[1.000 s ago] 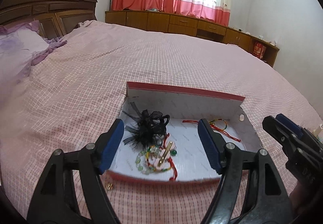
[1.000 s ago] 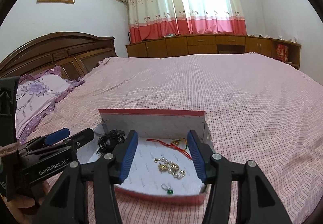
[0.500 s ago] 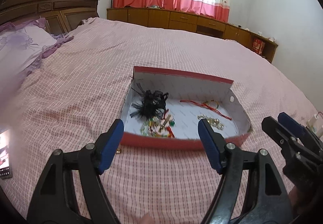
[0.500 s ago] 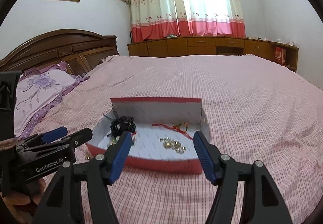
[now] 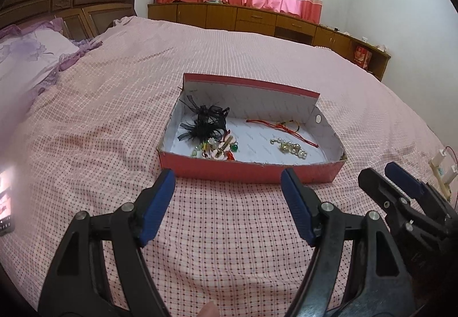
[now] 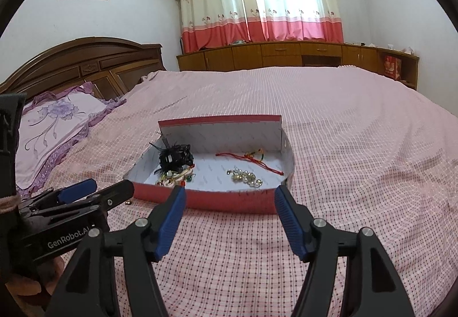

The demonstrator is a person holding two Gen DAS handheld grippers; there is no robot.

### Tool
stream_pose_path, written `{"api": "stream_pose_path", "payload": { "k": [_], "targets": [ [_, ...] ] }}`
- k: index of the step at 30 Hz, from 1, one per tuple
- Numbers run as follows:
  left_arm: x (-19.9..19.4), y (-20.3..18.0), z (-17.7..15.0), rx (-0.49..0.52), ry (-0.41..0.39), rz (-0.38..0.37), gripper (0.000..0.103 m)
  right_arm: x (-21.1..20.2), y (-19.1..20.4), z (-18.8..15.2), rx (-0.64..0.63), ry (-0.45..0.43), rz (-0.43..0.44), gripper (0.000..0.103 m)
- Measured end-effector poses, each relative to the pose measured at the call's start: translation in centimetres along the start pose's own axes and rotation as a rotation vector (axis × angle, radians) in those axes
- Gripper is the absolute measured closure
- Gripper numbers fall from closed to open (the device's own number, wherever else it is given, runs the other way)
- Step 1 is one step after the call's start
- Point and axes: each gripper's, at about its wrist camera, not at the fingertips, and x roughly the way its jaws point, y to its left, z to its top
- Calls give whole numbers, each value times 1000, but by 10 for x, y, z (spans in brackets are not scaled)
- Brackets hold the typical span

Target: Organize jewelry

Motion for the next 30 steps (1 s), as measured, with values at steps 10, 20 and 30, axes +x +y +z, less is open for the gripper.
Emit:
{"api": "stream_pose_path", "payload": {
  "k": [10,20,30],
  "targets": [
    [1,1,-3,-10,11,14,34,1,-2,-7,17,19,-4,36],
    [4,3,-3,-14,18,17,35,2,-4,-7,20,21,-5,36],
    [3,3,-3,-14,18,15,35,2,-4,-7,20,20,-4,36]
  ]
}}
